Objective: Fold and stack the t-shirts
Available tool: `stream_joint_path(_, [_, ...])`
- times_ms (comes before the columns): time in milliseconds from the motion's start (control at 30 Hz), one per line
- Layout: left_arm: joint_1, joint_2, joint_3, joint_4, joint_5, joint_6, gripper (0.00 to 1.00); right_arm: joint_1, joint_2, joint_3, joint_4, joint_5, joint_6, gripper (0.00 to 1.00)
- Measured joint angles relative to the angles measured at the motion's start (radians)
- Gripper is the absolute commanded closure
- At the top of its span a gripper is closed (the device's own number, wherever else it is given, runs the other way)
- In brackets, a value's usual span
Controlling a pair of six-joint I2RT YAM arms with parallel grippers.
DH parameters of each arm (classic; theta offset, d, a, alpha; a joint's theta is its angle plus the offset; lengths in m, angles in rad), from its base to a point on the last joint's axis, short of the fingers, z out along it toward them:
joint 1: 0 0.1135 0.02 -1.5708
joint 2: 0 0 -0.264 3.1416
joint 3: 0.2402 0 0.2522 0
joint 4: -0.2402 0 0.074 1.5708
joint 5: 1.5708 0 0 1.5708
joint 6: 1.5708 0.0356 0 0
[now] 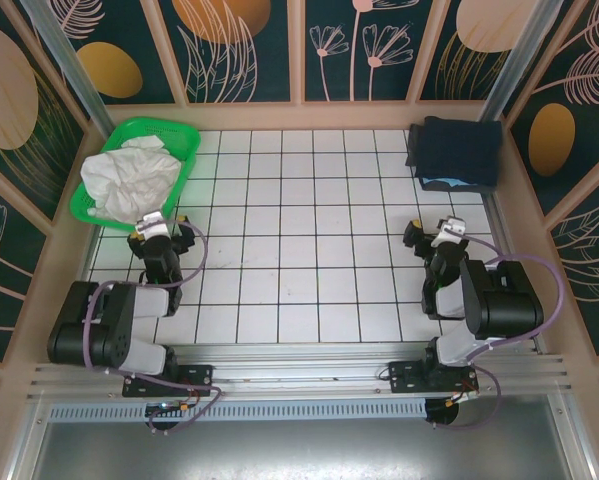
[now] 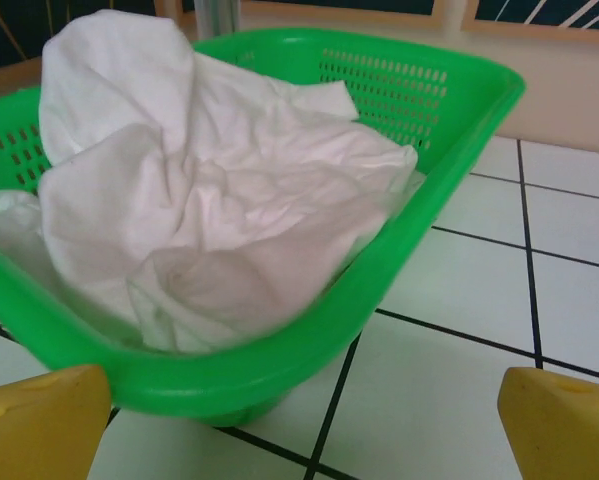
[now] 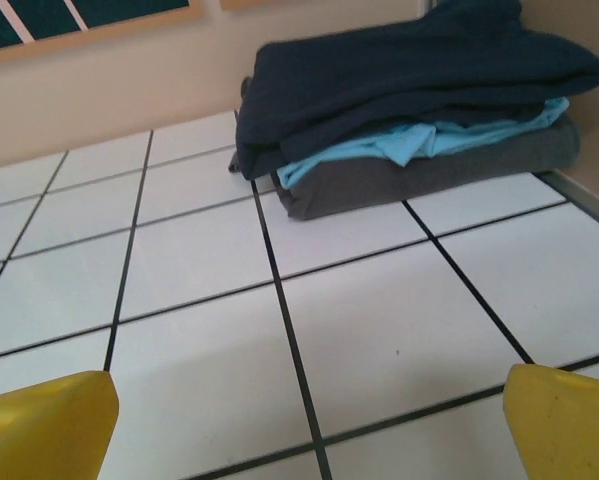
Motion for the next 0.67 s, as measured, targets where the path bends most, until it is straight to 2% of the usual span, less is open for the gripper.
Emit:
stream_joint_path(267, [0.027, 0.047, -0.007, 0.084, 0.084, 0.021, 0.01, 0.01, 0.0, 0.008, 0.034, 0.018, 0.0, 0.01])
stream_joint_path(667, [0.027, 0.047, -0.006, 0.109, 0.109, 0.028, 0.01, 0.01, 0.0, 0.01, 0.037, 0.024, 0.0, 0.01])
